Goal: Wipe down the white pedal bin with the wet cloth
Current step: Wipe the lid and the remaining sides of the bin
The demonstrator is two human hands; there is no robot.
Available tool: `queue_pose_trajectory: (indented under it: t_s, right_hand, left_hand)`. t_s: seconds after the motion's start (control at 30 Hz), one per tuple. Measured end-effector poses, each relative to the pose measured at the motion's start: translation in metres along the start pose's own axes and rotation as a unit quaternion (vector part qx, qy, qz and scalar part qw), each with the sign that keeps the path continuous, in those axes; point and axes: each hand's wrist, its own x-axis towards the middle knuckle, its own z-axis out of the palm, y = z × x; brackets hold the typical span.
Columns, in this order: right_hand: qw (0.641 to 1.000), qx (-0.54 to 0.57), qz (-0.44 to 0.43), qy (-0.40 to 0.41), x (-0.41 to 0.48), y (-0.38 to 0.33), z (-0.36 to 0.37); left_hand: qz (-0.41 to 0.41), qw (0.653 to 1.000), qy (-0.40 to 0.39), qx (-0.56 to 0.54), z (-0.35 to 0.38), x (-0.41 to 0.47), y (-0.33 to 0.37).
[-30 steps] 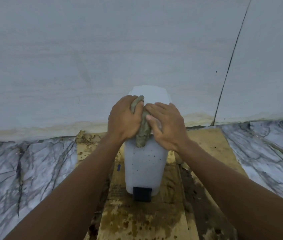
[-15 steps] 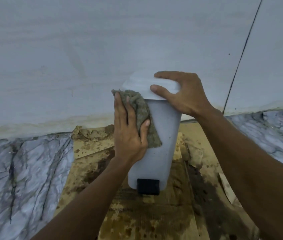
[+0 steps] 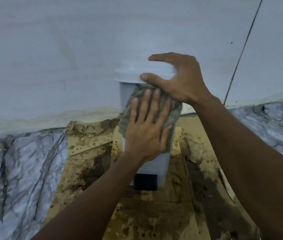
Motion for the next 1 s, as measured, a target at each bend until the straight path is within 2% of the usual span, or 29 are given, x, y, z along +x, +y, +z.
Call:
queue_pose_trajectory:
  t_s: [0.07,0.13,0.3,0.43,0.5,0.57,0.63,0.7,0.77,0.83,0.93,1.0]
  right_hand:
    - [1.000,0.005,0.003,-0.012,0.000,0.000,-0.002]
    - [1.000,0.013,0.007,-0.021,0.000,0.001,-0.005]
    - [0.999,0.026,0.021,-0.012,-0.002,0.002,-0.004]
    - [1.000,0.020,0.019,-0.002,0.000,-0.001,0.001]
    - [0.999,0.021,0.028,-0.001,0.000,0.001,-0.001]
    - [0.999,0.028,0.034,-0.004,-0.001,0.004,-0.005]
    - [0.999,0.035,0.033,-0.009,-0.004,0.005,-0.006]
    - [0.999,0.034,0.030,-0.013,-0.005,0.005,-0.005]
    - [0.999,0.036,0.032,-0.009,-0.004,0.005,-0.004]
    - [0.999,0.040,0.035,0.000,-0.002,0.004,-0.001]
    - [0.999,0.034,0.029,0.003,-0.002,0.000,0.004]
    - [0.999,0.031,0.028,0.004,-0.002,0.000,0.004]
  left_hand:
    - [0.078,0.997,-0.029,0.003,0.002,-0.006,0.006]
    - [0.098,0.994,-0.047,0.008,0.006,-0.026,0.001]
    - [-0.020,1.000,-0.004,0.006,0.003,-0.041,-0.037]
    - [-0.072,0.997,0.028,-0.003,-0.003,0.000,-0.020]
    - [-0.012,1.000,0.002,0.027,0.001,-0.002,-0.009]
    - [0.131,0.989,-0.058,0.041,0.006,-0.026,-0.008]
    - [0.256,0.960,-0.104,0.050,0.009,-0.058,-0.021]
    - [0.288,0.949,-0.115,0.061,0.010,-0.086,-0.043]
    - [0.258,0.958,-0.100,0.071,0.008,-0.095,-0.062]
    - [0.190,0.978,-0.065,0.061,0.004,-0.079,-0.066]
    - [0.069,0.997,-0.005,0.042,0.002,-0.034,-0.039]
    - [0.047,0.998,0.009,0.048,0.006,-0.020,-0.019]
